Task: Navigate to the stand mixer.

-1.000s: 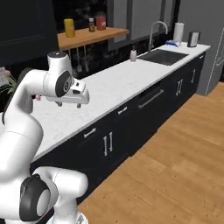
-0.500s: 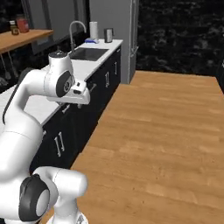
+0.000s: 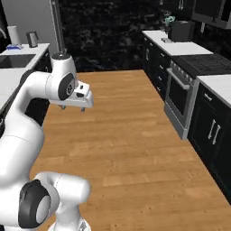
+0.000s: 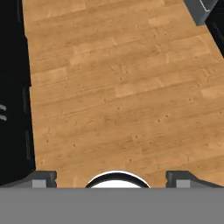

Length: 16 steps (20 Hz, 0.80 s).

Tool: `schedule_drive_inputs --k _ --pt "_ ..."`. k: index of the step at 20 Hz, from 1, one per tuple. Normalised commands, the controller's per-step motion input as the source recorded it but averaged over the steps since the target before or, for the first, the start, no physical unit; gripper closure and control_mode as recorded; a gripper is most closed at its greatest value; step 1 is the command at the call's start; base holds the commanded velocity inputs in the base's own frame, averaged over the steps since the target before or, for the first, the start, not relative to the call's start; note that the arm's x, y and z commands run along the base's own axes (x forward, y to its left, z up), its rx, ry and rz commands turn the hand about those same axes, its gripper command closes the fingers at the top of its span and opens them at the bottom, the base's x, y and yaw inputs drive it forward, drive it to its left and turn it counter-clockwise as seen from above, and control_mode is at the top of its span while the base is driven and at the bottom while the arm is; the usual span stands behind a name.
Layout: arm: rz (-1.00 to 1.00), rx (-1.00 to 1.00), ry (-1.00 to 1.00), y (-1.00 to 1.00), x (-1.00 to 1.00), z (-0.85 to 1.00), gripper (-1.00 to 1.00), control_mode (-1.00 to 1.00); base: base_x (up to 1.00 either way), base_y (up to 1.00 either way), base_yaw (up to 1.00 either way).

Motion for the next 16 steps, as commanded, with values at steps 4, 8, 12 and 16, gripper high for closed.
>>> schedule_drive_inputs --k 4,8,12,16 --pt "0.0 0.0 0.0 0.0 0.0 0.0 -1.0 1.0 0.12 -0.65 -0.55" --pt "0.0 0.0 0.0 0.0 0.0 0.0 -1.0 1.0 0.03 -0.23 -0.17" --pt "0.0 0.0 0.0 0.0 0.0 0.0 -1.0 1.0 0.38 -0.16 0.0" --pt "0.0 0.0 0.0 0.0 0.0 0.0 -1.0 1.0 0.99 -0.06 -0.03"
